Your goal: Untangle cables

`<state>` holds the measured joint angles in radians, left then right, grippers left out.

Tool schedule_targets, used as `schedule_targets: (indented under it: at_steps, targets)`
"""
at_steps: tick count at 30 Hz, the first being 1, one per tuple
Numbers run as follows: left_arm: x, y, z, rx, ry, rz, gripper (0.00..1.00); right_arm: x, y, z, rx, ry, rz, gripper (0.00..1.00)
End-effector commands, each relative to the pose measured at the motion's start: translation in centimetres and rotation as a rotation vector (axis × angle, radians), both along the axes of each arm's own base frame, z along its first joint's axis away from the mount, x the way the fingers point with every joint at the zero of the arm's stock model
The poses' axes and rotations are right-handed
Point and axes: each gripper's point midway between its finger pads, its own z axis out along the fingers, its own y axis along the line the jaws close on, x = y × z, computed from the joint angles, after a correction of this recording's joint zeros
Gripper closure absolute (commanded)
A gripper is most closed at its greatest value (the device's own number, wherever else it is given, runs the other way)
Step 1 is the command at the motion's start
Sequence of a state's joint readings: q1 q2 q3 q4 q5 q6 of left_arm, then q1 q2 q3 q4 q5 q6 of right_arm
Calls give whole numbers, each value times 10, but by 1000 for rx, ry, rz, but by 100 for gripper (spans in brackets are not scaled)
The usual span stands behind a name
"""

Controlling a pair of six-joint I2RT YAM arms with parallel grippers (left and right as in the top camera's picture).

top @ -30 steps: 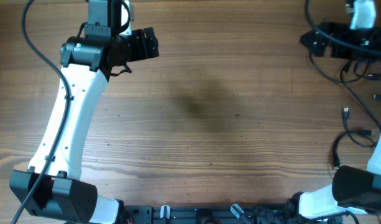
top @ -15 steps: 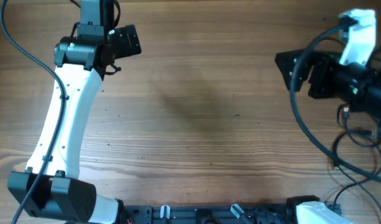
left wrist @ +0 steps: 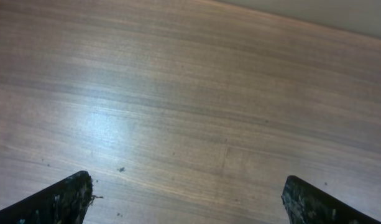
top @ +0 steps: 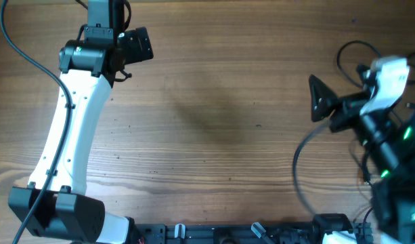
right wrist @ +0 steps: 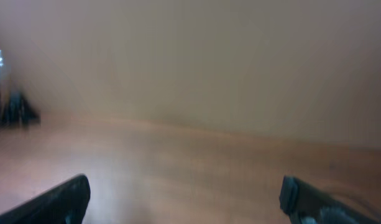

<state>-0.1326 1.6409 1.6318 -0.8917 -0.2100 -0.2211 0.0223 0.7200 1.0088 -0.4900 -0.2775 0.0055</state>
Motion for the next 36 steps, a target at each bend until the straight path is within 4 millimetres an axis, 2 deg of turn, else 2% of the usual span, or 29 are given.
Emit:
schedule_targets:
  at_steps: [1, 6, 10, 27, 32, 34, 36]
  targets:
    - [-3, 2, 12, 12, -28, -7, 0, -16, -1, -58, -62, -121, 22, 0]
    - [-3, 2, 12, 13, -28, -7, 0, -33, -5, -150, 32, -194, -10, 0]
    - [-3, 2, 12, 12, -28, -7, 0, -34, -6, -190, 34, -177, -11, 0]
    - [-3, 2, 12, 12, -28, -7, 0, -34, -5, -186, 24, -204, -10, 0]
    - [-16, 7, 1, 35, 45, 3, 0, -34, -5, -186, 24, -204, -10, 0]
    - [-26, 2, -4, 3, 52, -19, 0, -34, -5, -186, 24, -204, -10, 0]
    - [-32, -8, -6, -88, -39, -69, 0, -34, -5, -186, 23, -204, -9, 0]
